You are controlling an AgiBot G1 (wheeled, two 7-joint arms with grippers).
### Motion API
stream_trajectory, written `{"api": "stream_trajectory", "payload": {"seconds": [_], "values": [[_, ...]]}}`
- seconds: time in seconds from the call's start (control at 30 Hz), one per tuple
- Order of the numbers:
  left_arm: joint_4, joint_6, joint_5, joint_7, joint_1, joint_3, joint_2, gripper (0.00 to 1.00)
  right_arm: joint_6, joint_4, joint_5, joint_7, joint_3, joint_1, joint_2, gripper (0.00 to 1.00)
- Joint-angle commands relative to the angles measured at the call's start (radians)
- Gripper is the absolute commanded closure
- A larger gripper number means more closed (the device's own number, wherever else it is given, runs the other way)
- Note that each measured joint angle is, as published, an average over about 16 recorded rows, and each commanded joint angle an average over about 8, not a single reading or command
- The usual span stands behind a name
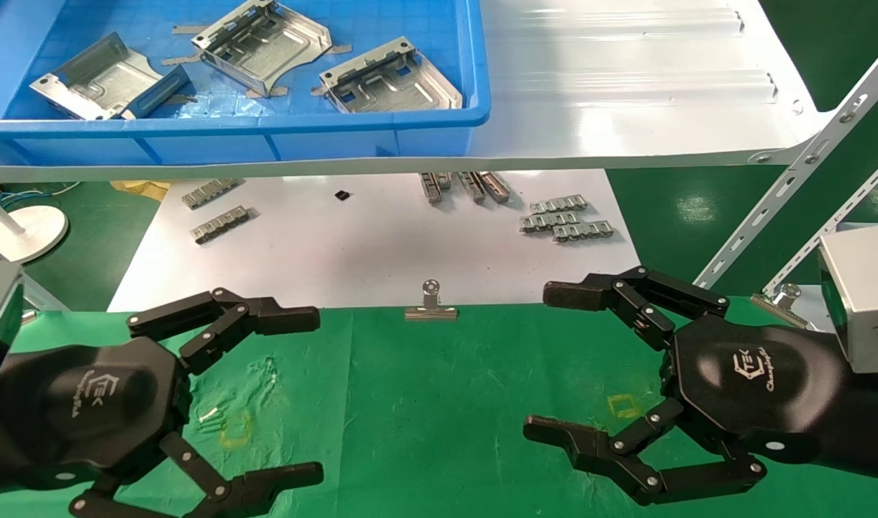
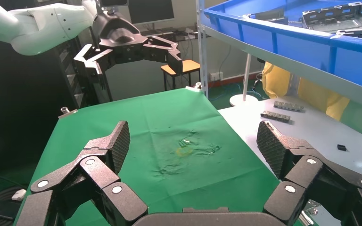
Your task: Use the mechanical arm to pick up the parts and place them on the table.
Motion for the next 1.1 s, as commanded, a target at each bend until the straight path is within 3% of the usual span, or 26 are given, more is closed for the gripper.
{"api": "stream_trajectory", "payload": {"seconds": [0.03, 0.53, 0.57, 0.8, 0.83, 1.1], "values": [[0.000, 0.000, 0.000, 0.000, 0.000, 0.000, 0.000, 0.00, 0.000, 0.000, 0.000, 0.000, 0.000, 0.000, 0.000, 0.00], [0.000, 0.000, 0.000, 0.000, 0.000, 0.000, 0.000, 0.00, 0.000, 0.000, 0.000, 0.000, 0.000, 0.000, 0.000, 0.00], [0.000, 0.000, 0.000, 0.000, 0.000, 0.000, 0.000, 0.00, 0.000, 0.000, 0.000, 0.000, 0.000, 0.000, 0.000, 0.07], [0.000, 0.000, 0.000, 0.000, 0.000, 0.000, 0.000, 0.00, 0.000, 0.000, 0.000, 0.000, 0.000, 0.000, 0.000, 0.95], [0.000, 0.000, 0.000, 0.000, 0.000, 0.000, 0.000, 0.00, 0.000, 0.000, 0.000, 0.000, 0.000, 0.000, 0.000, 1.00], [0.000, 0.000, 0.000, 0.000, 0.000, 0.000, 0.000, 0.00, 0.000, 0.000, 0.000, 0.000, 0.000, 0.000, 0.000, 1.00]]}}
